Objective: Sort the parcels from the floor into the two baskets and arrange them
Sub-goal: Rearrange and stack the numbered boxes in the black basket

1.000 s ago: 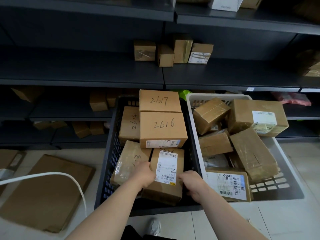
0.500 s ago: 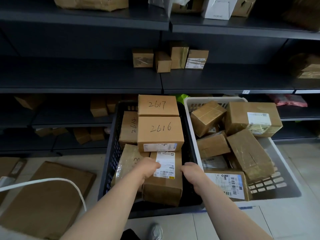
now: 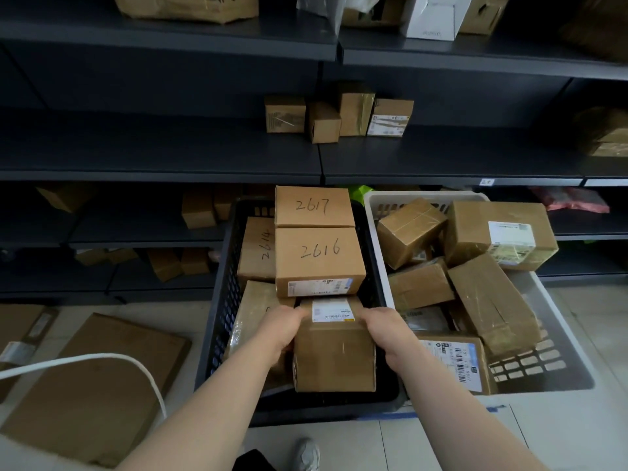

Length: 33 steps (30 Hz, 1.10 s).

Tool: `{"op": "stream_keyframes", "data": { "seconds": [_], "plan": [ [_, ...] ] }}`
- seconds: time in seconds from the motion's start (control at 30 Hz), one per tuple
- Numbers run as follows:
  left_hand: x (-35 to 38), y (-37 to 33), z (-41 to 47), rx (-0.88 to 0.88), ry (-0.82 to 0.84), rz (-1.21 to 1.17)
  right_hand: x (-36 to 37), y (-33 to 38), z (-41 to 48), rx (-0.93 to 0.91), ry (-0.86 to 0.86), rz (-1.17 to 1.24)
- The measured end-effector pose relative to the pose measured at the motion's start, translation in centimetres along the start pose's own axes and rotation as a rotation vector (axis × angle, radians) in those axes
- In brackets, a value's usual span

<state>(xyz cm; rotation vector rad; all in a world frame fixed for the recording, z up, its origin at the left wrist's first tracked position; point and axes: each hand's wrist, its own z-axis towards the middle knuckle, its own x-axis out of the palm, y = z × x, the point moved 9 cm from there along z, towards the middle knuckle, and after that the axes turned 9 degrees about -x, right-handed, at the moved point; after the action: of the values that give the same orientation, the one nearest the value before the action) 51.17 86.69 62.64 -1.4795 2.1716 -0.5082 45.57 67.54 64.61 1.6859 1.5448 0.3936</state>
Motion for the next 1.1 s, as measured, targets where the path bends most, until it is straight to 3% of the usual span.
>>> {"op": "stream_keyframes", "data": {
  "seconds": [0.2, 0.47, 0.63, 0.87, 1.0, 1.1],
  "plan": [
    [-0.5, 0.8, -0.4, -0.102, -0.024, -0.154, -1.1, 2.8, -0.7, -0.093, -0.026, -0.125],
    [-1.7, -1.2, -5.2, -0.053, 0.005, -0.291, -3.0, 7.0, -4.6, -0.240, -0.038, -0.239],
    [-2.9, -3.7, -9.0, 0.089, 0.003, -0.219, -5.3, 11.4, -9.1, -0.427, -0.074, -0.231],
    [-6.5, -8.7, -12.5, 0.402, -0.182, -0.257, -5.5, 17.8, -13.1, -0.699, -0.073, -0.086],
    [-8.1, -9.9, -13.4, 0.482, -0.183, -0.429, -2.7, 17.5, -10.0, -0.643, -0.016, 0.088],
    [-9.4, -10.4, -13.0, 0.527, -0.170, -0.410, 0.7, 16.4, -7.1, -0.566, 0.058, 0.212]
  ]
}}
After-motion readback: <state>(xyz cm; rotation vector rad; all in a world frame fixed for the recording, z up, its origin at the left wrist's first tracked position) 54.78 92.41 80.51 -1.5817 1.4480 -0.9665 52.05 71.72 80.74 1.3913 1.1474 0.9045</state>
